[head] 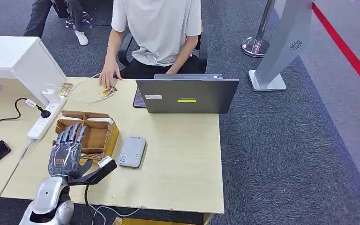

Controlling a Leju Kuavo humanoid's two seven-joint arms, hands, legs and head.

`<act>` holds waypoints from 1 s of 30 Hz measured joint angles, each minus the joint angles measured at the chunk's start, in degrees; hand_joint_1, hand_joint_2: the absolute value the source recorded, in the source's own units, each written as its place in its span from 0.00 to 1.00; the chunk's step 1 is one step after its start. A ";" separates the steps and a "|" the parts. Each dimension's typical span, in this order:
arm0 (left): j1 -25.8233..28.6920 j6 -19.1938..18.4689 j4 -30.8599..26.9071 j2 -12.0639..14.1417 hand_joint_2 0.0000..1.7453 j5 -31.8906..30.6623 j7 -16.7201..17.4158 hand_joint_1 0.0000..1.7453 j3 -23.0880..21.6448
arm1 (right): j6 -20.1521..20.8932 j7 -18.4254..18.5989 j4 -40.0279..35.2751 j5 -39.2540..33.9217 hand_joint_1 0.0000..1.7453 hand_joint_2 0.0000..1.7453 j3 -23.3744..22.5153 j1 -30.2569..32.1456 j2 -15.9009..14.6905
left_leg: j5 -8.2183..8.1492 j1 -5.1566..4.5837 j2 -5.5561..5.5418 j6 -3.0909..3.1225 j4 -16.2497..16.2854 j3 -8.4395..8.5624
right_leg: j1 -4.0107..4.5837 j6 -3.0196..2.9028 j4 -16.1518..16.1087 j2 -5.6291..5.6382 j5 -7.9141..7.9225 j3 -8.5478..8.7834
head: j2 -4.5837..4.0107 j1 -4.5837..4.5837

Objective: Pass the card to the sensor for recognition and then transmit it.

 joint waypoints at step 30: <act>0.06 -2.32 0.50 0.02 1.00 -0.09 2.01 0.00 0.00 | -0.09 0.02 -0.02 1.12 0.00 1.00 -1.16 -0.10 0.00 | 0.00 0.00 0.00 0.00 0.00 -0.01 | 0.00 0.00 0.00 0.00 0.00 0.00 | 0.00 0.00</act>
